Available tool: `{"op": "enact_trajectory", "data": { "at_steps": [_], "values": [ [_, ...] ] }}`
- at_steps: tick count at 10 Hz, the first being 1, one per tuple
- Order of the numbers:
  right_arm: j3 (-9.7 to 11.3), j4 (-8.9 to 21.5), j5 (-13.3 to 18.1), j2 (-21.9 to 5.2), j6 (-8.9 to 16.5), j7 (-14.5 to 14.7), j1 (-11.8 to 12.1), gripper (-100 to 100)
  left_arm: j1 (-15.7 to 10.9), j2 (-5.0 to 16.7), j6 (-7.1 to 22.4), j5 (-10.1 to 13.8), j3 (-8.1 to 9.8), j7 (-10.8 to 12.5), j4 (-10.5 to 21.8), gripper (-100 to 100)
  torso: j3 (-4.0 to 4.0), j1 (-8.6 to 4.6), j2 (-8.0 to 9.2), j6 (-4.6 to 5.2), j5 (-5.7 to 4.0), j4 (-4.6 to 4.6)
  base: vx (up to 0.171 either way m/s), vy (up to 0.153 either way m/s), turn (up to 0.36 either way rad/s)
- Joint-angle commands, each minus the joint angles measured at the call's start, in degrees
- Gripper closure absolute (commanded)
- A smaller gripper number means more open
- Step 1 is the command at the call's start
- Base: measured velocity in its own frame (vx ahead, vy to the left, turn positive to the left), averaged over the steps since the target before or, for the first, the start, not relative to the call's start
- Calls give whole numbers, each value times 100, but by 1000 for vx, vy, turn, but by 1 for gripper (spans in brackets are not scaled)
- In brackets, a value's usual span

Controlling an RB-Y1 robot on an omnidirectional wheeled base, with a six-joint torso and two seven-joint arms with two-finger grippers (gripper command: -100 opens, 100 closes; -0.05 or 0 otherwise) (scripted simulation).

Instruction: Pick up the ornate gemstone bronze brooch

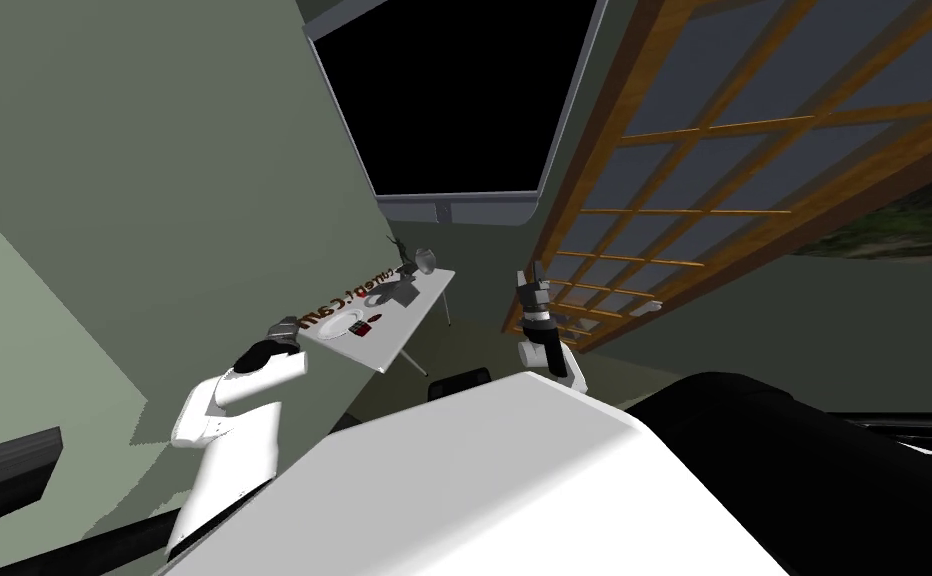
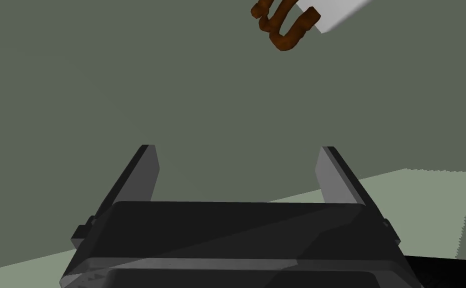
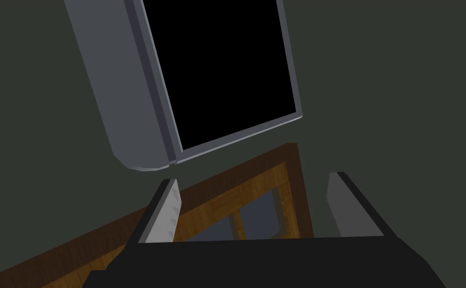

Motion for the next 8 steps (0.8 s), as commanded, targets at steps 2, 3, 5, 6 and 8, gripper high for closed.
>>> {"op": "enact_trajectory", "data": {
  "at_steps": [2, 3, 5, 6, 8],
  "values": [
    [0, 0, 0, 0, 0, 0, 0, 0, -115, 55, 363, -4, 63, 3, 166, -100, -2, -4, -2, 1, -1, -1, 45, -49, 21],
    [0, 0, 0, 0, 0, 0, -1, 0, -343, 160, 577, -14, 191, 7, 431, -100, 3, 3, 6, 1, 1, 0, 50, -68, 48],
    [0, 0, 0, 0, 0, 0, 0, 0, -566, 258, 910, -21, 316, 12, 670, -100, -2, -8, -3, 1, -2, -1, 77, -78, 46],
    [0, 0, 0, 0, 0, 0, 0, 0, -566, 258, 1090, -21, 316, 12, 746, -100, -7, -13, -12, 1, -3, -3, 72, -67, 29],
    [0, 0, 0, 0, 0, 0, -1, 0, -783, 350, 1378, -26, 435, 20, 1031, -100, 2, 6, 5, 1, 1, 0, 38, -42, 22]
  ]
}}
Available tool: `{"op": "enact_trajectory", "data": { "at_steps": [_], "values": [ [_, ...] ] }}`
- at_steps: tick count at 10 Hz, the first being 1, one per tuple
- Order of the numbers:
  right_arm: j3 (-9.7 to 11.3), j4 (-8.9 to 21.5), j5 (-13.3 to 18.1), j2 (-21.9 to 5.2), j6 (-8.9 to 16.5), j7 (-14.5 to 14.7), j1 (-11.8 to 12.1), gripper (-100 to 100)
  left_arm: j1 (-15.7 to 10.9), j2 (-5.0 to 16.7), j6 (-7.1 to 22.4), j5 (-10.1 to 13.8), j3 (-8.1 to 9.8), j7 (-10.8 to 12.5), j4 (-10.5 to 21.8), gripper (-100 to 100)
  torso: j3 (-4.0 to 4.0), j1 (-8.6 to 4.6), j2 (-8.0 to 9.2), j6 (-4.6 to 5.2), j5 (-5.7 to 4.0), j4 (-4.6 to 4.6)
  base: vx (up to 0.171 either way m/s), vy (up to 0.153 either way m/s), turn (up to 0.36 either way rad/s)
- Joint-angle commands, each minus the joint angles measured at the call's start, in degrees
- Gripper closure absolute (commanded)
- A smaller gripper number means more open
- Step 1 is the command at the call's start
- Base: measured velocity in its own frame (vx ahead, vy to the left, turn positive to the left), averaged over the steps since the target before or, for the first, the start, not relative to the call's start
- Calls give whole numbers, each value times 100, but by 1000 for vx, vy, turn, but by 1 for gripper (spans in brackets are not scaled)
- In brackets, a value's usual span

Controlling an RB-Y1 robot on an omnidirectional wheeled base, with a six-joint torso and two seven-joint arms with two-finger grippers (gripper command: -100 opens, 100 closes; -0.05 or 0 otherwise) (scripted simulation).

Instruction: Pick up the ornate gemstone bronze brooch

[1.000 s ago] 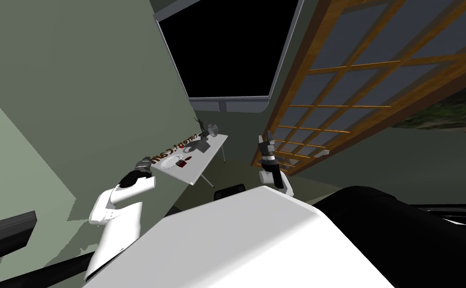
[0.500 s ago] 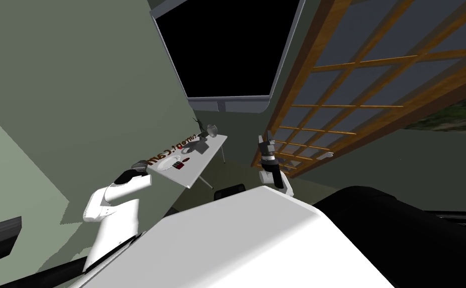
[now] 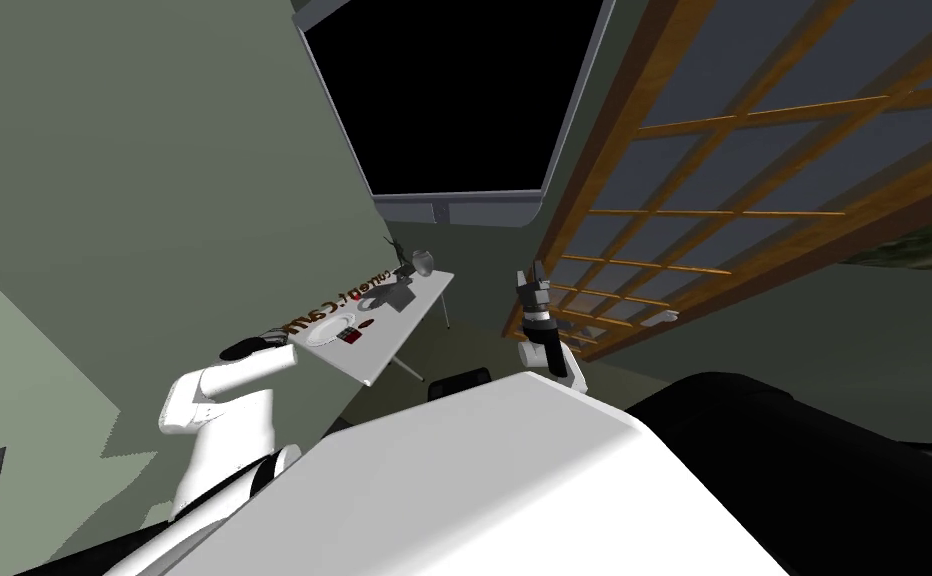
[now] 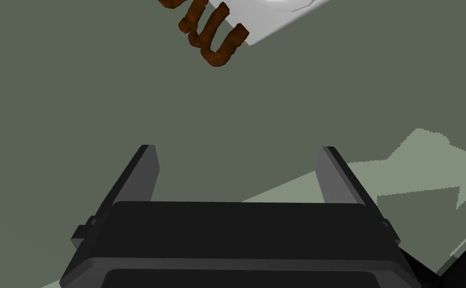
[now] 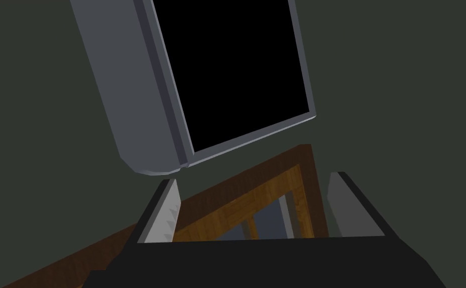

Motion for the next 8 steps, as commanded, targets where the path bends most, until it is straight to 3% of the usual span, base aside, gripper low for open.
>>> {"op": "enact_trajectory", "data": {
  "at_steps": [1, 2, 3, 4, 5, 7, 8],
  "values": [
    [0, 0, 0, 0, 0, 0, 0, 0, -90, 33, 286, -6, 57, 5, 110, -100, 0, 0, 0, 0, 0, 0, 60, -69, 38],
    [0, 0, 0, 0, 0, 0, 0, 0, -90, 33, 361, -6, 57, 5, 110, -100, -2, -4, -2, 1, -1, -1, 27, -29, -3],
    [0, 0, 0, 0, 0, 0, -1, 0, -302, 120, 582, -9, 170, 14, 390, -100, 3, 7, 7, 1, 1, 1, 67, -50, 44],
    [0, 0, 0, 0, 0, 0, 0, 0, -302, 120, 737, -9, 170, 14, 390, -100, -2, 3, -3, 0, 0, -1, 65, -56, 41],
    [0, 0, 0, 0, 0, 0, 0, 0, -507, 202, 901, -9, 276, 26, 640, -100, -3, 1, -3, 1, 0, -2, 90, -58, 55],
    [0, 0, 0, 0, 0, 0, 0, 0, -507, 202, 1150, -9, 276, 26, 664, -100, -6, -3, -9, 1, -1, -3, 49, -55, 16],
    [0, 0, 0, 0, 0, 0, -1, 0, -706, 277, 1394, -6, 375, 41, 895, -100, 2, 4, 5, 1, 0, 0, 47, -55, 52]
  ]
}}
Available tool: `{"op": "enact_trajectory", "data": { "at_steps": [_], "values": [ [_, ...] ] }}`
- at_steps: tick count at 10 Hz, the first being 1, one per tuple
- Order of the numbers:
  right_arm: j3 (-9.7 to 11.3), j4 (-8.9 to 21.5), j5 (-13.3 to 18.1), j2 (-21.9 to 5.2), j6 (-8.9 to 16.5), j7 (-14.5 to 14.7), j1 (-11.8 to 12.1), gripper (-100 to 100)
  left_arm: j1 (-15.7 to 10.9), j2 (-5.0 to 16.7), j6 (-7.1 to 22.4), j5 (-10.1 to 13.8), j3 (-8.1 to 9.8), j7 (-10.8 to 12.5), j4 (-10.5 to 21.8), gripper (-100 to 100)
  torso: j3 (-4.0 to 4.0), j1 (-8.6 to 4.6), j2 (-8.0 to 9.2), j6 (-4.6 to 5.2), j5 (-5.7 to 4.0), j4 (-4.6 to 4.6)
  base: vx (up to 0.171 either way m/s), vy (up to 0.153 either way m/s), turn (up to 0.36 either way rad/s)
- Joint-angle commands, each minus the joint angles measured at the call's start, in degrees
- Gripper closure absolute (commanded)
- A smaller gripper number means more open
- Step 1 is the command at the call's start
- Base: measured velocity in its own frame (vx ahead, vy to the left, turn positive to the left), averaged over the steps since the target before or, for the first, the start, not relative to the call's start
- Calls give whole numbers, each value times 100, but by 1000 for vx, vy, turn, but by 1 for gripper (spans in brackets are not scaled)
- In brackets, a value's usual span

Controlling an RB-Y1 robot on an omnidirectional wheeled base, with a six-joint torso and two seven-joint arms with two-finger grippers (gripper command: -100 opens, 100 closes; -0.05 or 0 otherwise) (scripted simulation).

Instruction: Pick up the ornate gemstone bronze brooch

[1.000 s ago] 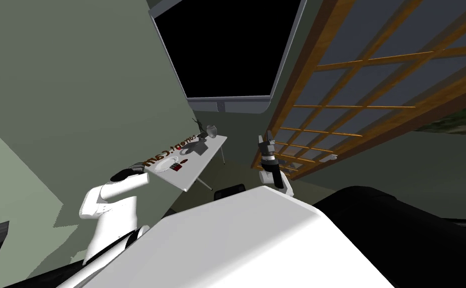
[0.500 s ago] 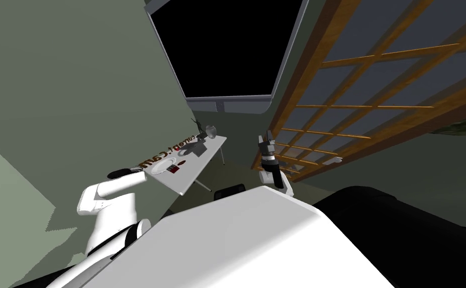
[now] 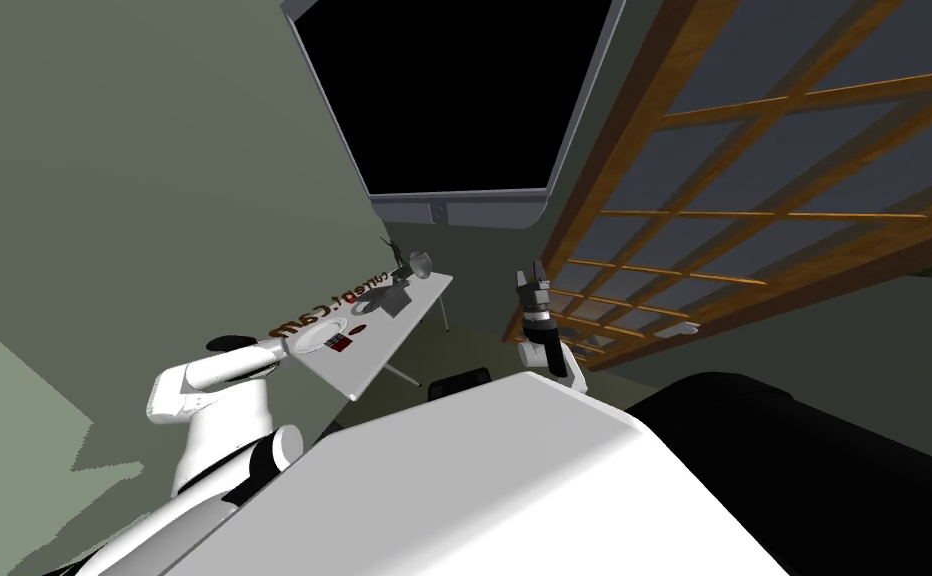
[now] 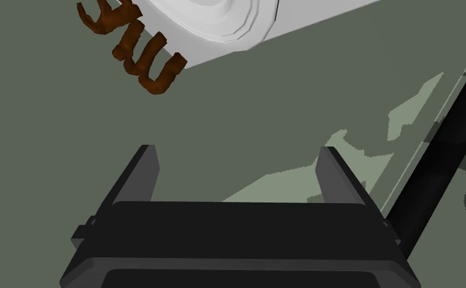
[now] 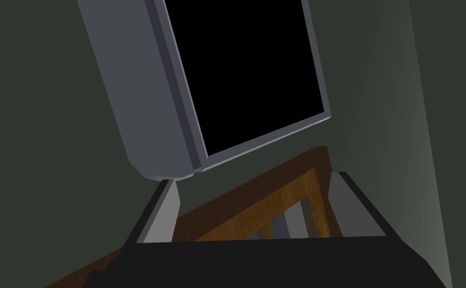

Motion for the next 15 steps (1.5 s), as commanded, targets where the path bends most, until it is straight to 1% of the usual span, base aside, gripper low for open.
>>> {"op": "enact_trajectory", "data": {
  "at_steps": [1, 2, 3, 4, 5, 6, 7, 8, 9, 10, 11, 12, 13, 14, 15],
  "values": [
    [0, 0, 0, 0, 0, 0, 0, 0, -107, 41, 252, -7, 44, 15, 197, -100, 0, 0, 0, 0, 0, 0, 61, -66, 35],
    [0, 0, 0, 0, 0, 0, 0, 0, -298, 110, 413, -1, 134, 32, 455, -100, -3, -3, -4, 1, 0, -2, 91, -79, 68],
    [0, 0, 0, 0, 0, 0, 0, 0, -298, 110, 566, -1, 134, 32, 455, -100, -8, -8, -14, 1, -2, -3, 85, -69, 32],
    [0, 0, 0, 0, 0, 0, 0, 0, -298, 110, 616, -1, 134, 32, 455, -100, -9, -6, -14, 2, -1, -4, 38, -33, -4],
    [0, 0, 0, 0, 0, 0, 0, 0, -483, 172, 851, 6, 215, 52, 703, -100, -2, 6, -1, 2, 1, -2, 75, -51, 51],
    [0, 0, 0, 0, 0, 0, 0, 0, -483, 172, 963, 6, 215, 52, 703, -100, -6, 2, -10, 1, 1, -2, 63, -49, 41],
    [0, 0, 0, 0, 0, 0, 0, 0, -659, 227, 1136, 16, 287, 75, 940, -100, -5, 3, -6, 1, 1, -2, 71, -72, 65],
    [0, 0, 0, 0, 0, 0, 0, 0, -659, 227, 1293, 16, 287, 75, 940, -100, -6, -5, -9, 1, -1, -2, 67, -68, 42],
    [0, 0, 0, 0, 0, 0, 0, 0, -826, 276, 1478, 29, 348, 100, 1165, -100, -5, -4, -7, 2, -1, -3, 90, -73, 60],
    [0, 0, 0, 0, 0, 0, 0, 0, -826, 276, 1602, 29, 348, 100, 1165, -100, -9, -6, -15, 1, -1, -4, 75, -54, 36],
    [0, 0, 0, 0, 0, 0, 0, 0, -983, 319, 1752, 44, 399, 128, 1380, -100, -8, 0, -12, 2, 0, -4, 87, -48, 59],
    [0, 0, 0, 0, 0, 0, 0, 0, -983, 319, 1890, 44, 399, 128, 1380, -100, -9, 3, -16, 1, 0, -4, 75, -44, 38],
    [0, 0, 0, 0, 0, 0, 0, 0, -1130, 358, 2041, 62, 440, 158, 1582, -100, -8, 6, -12, 2, 1, -4, 98, -51, 70],
    [0, 0, 0, 0, 0, 0, 0, 0, -1130, 358, 2155, 62, 440, 158, 1582, -100, -11, 3, -19, 1, 1, -5, 80, -47, 36],
    [0, 0, 0, 0, 0, 0, 0, 0, -1269, 394, 2343, 81, 470, 190, 1769, -100, -9, 5, -13, 2, 1, -5, 98, -40, 56]
  ]
}}
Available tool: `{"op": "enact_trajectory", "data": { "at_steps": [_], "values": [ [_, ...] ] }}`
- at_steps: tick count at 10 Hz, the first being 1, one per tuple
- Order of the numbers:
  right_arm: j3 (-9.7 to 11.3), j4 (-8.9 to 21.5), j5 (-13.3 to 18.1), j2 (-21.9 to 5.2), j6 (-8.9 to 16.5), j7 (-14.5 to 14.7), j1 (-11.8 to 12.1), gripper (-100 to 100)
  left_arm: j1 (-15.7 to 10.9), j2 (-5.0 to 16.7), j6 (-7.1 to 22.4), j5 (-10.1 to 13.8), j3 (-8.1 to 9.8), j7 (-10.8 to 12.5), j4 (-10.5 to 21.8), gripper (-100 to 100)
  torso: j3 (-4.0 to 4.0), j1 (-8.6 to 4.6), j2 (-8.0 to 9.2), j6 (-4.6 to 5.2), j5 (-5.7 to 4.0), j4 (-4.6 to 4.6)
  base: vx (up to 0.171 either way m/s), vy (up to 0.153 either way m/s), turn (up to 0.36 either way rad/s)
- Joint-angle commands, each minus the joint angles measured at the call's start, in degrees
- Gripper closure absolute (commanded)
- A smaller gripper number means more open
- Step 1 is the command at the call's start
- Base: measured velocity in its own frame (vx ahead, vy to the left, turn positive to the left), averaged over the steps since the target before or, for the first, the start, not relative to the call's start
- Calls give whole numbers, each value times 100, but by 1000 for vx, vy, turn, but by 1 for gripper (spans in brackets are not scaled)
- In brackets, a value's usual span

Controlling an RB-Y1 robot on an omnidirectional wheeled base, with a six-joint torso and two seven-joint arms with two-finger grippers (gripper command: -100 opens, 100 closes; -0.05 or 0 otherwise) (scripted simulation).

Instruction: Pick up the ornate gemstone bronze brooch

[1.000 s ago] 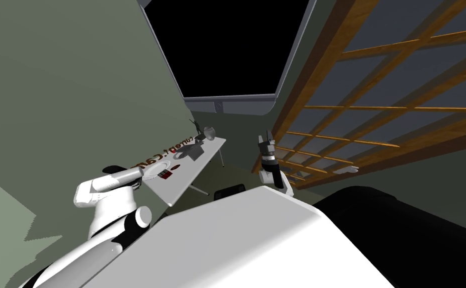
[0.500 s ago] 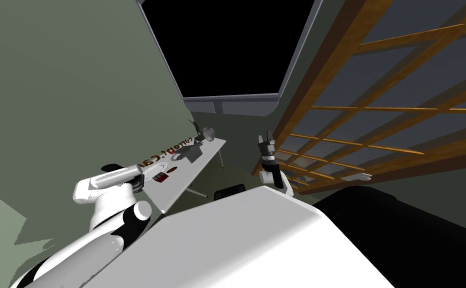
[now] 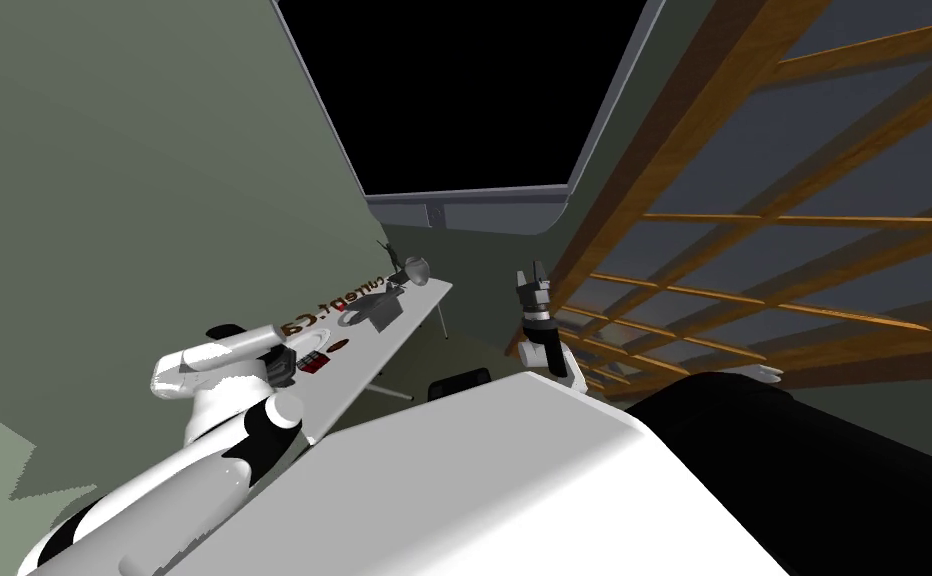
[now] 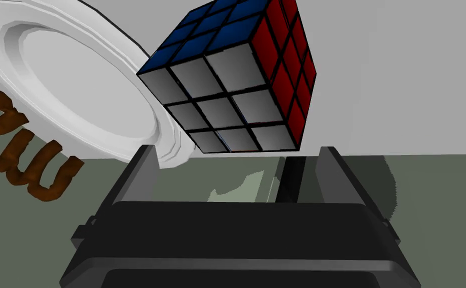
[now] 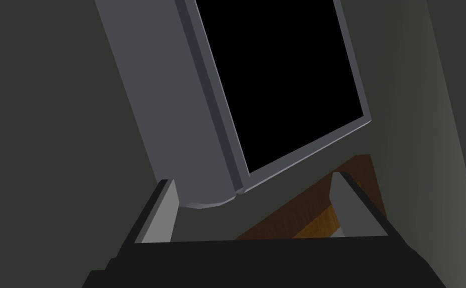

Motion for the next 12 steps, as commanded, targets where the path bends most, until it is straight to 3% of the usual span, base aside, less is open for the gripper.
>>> {"op": "enact_trajectory", "data": {
  "at_steps": [1, 4, 9, 10, 11, 12],
  "values": [
    [0, 0, 0, 0, 0, 0, 0, 0, -71, 21, 192, 11, 16, 16, 85, -100, 0, 0, 0, 0, 0, 0, 78, -42, 32],
    [0, 0, 0, 0, 0, 0, 0, 0, -442, 108, 733, 74, 56, 118, 542, -100, -6, -7, -10, 1, -1, -2, 123, -55, 82],
    [0, 0, 0, 0, 0, 0, 0, 0, -765, 136, 1199, 146, 33, 234, 898, -100, -5, 8, -8, 0, 2, -2, 105, -22, 53],
    [0, 0, 0, 0, 0, 0, 0, 0, -732, 151, 1132, 139, 40, 209, 873, -100, -6, 12, -8, 1, 3, -3, 49, -6, 7],
    [0, 0, 0, 0, 0, 0, -1, 0, -738, 150, 1152, 141, 40, 213, 879, 0, 4, 17, 11, 1, 4, 0, 10, -2, -2],
    [0, 0, 0, 0, 0, 0, -1, 0, -681, 88, 974, 173, 1, 255, 961, -100, 14, 19, 27, 0, 5, 4, 8, 12, 27]
  ]
}}
